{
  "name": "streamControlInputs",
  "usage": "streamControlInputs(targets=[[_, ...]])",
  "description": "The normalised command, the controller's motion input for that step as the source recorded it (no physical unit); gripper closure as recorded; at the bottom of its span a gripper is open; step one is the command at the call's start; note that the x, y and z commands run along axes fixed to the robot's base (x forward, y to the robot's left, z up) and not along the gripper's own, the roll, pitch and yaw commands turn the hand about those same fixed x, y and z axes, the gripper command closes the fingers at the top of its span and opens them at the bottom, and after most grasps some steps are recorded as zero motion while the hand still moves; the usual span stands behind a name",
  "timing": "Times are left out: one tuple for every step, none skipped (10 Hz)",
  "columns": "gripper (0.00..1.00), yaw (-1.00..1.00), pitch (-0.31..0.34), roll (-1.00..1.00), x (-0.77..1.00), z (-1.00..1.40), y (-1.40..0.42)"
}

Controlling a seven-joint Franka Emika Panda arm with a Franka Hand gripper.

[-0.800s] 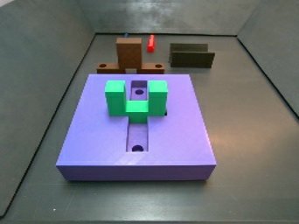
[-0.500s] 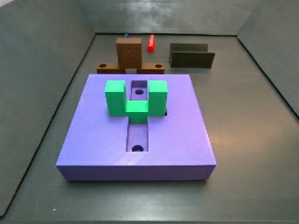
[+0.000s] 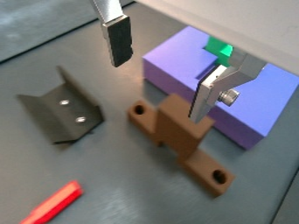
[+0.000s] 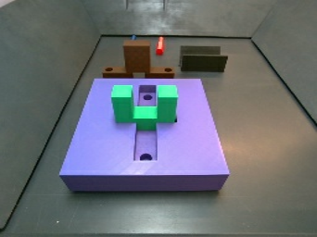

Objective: Pick up the brown object. Move up. Move to above the board. Insert the brown object.
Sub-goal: Pick up the brown object.

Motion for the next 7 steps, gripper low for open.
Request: streamControlInputs(targets=[[0.00,0.00,-0.136,0.00,-0.15,-0.47,-0.48],[0.00,0.00,-0.109,0.00,-0.04,-0.46,-0.33],[0.00,0.00,-0.039,0.04,0.00,-0.35,-0.13],[0.00,0.00,-0.031,0.04,0.00,-0.30,-0.01],[0.00,0.00,-0.017,0.05,-0.04,-0.27,0.00],[0.00,0.00,-0.007,0.03,-0.02,-0.23,0.00],[0.00,0.00,-0.007,0.02,-0.05,-0.23,0.00]])
